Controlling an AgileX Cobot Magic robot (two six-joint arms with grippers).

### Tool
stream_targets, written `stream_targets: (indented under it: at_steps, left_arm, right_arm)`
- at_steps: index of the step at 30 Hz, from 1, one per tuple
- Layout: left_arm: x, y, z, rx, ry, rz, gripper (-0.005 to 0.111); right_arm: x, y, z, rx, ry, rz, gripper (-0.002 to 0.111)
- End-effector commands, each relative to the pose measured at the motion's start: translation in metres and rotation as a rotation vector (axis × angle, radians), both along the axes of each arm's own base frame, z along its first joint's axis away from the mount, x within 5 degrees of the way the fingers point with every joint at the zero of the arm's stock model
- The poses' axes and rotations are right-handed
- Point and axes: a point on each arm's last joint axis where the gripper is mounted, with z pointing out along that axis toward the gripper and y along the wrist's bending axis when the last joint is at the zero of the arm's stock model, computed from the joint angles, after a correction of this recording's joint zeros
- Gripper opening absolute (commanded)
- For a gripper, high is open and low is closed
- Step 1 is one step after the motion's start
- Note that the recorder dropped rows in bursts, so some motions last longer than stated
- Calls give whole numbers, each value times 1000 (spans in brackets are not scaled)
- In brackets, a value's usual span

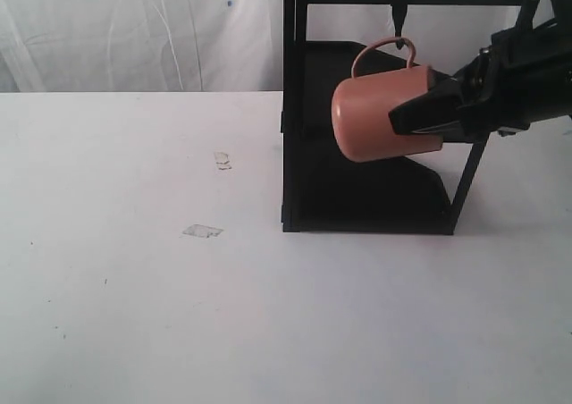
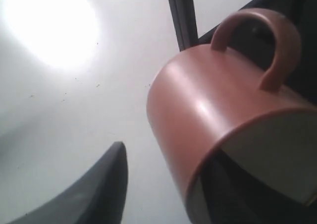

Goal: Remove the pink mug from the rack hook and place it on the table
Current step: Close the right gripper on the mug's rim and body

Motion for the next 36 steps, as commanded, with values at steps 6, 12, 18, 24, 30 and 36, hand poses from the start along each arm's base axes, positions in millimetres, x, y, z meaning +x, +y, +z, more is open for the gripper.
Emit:
stream_targets:
  at_steps: [6,12,18,24,30,36]
  left_arm:
    - [0,0,0,-12,-3,3,1]
    - [0,0,0,-12,-3,3,1]
    - [0,0,0,-12,-3,3,1]
    - [0,0,0,-12,-3,3,1]
    - [0,0,0,-12,-3,3,1]
    - [0,0,0,-12,-3,3,1]
  right_arm:
    - [2,-2,-1,-6,-13,-8,43]
    - [5,-4,-8,-21,-12,-49,34]
    - [6,-5,-8,-17,-14,-69,18]
    - [3,-4,-8,-10,-2,-43,5]
    - [2,-3,-8,-9,-1,-22,0]
    - [1,-2,-8,-5,2,-17,0]
